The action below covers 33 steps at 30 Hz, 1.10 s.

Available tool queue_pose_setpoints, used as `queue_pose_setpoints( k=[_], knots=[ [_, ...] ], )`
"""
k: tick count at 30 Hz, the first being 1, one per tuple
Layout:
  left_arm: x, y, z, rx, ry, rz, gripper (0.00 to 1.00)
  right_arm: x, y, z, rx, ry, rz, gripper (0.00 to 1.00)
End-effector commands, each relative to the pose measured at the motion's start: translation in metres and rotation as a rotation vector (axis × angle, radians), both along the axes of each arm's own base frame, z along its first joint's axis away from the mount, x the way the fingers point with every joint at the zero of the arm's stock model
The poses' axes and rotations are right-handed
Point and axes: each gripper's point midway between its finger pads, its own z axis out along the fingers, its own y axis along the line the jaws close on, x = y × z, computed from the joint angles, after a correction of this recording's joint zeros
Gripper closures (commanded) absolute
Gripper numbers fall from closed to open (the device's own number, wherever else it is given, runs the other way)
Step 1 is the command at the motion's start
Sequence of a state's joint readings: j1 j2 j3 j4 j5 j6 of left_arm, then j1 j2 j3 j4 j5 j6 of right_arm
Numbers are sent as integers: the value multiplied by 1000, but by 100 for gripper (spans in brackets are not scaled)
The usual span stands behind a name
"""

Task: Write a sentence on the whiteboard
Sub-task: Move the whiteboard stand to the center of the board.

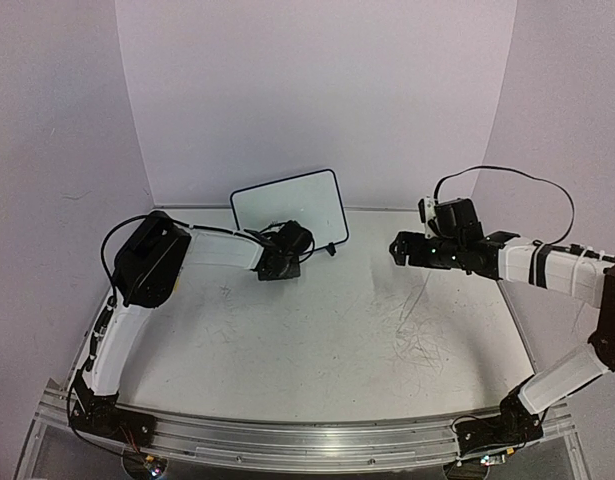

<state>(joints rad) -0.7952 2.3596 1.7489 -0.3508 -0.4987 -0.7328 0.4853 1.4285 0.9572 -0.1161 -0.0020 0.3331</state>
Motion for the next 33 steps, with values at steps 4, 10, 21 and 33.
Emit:
queue_pose_setpoints(
  k=[4,10,21,33],
  knots=[
    [-1,-7,8,26,4,-83,88,10,4,-13,-70,-10,-12,4],
    [-17,-5,7,39,22,-107,95,16,20,-29,-83,13,16,2],
    [-76,-39,-3,26,66,-203,99,27,62,-69,-81,54,75,5],
    [-137,-63,-18,23,118,-279,100,19,79,-119,-96,84,75,21]
  ],
)
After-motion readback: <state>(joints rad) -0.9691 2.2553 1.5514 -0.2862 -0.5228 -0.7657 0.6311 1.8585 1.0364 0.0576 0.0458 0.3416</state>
